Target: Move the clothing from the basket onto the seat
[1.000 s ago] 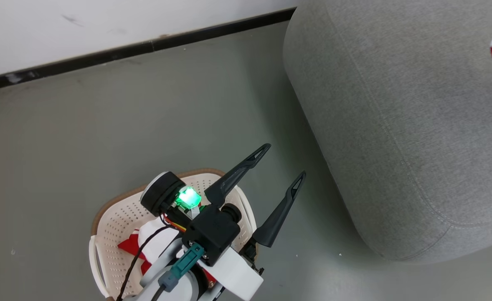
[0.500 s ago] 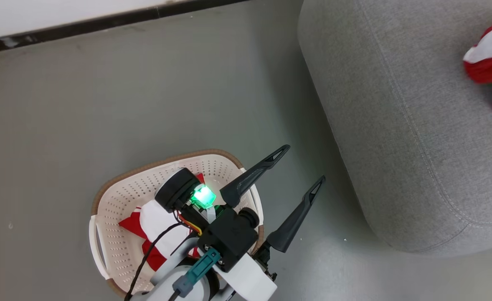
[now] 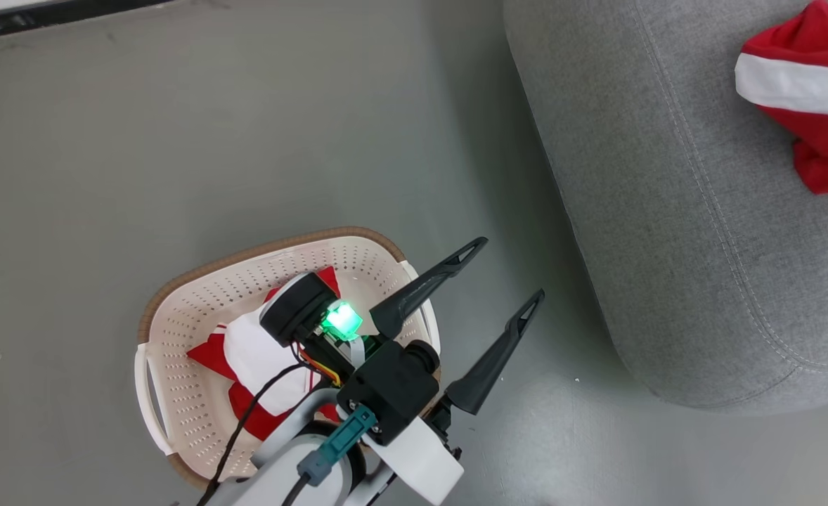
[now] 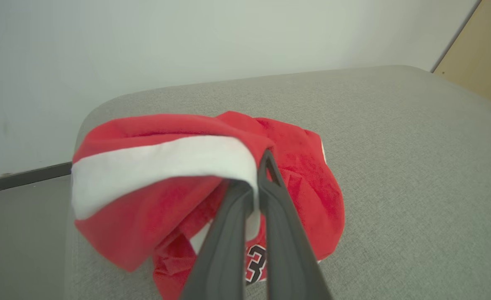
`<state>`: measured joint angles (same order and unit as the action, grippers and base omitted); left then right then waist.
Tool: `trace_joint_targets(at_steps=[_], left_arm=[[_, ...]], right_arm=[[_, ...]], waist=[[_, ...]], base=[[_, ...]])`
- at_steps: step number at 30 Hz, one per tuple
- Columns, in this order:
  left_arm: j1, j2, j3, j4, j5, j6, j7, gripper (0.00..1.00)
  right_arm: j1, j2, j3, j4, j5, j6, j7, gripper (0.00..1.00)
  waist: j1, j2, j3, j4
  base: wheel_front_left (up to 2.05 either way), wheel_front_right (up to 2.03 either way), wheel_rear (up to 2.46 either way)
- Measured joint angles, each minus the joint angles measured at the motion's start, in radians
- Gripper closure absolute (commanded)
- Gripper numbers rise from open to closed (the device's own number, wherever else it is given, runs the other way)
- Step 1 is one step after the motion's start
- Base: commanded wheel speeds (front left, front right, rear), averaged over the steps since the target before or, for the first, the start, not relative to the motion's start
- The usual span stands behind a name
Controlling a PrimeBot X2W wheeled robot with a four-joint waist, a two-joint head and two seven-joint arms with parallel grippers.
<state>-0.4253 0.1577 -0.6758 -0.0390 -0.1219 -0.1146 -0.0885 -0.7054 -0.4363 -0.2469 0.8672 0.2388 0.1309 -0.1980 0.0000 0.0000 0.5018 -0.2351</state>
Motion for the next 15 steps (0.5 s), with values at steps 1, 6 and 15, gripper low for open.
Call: trace_joint_targets(at_steps=[1,6,15], left_arm=[[-0.003,0.001,0.001,0.004,0.002,0.0,0.0,0.0],[-0.012,0.016,0.012,0.03,0.002,0.0,-0.004,0.0],[-0.012,0.026,0.024,0.071,0.002,-0.001,-0.024,0.0]], right_arm=[[0.003,0.003,0.003,0.008,0.0,0.0,0.0,1.0],[0.014,0.043,0.035,0.039,-0.011,0.0,-0.007,1.0],[0.031,0.075,0.04,0.09,-0.009,0.0,-0.015,0.0]], waist=[[0.0001,0.0,0.003,-0.001],[0.0,0.0,0.013,-0.013],[0.0,0.0,0.001,-0.031]], base=[[0.0,0.0,0.0],[0.0,0.0,0.0],[0.0,0.0,0.0]])
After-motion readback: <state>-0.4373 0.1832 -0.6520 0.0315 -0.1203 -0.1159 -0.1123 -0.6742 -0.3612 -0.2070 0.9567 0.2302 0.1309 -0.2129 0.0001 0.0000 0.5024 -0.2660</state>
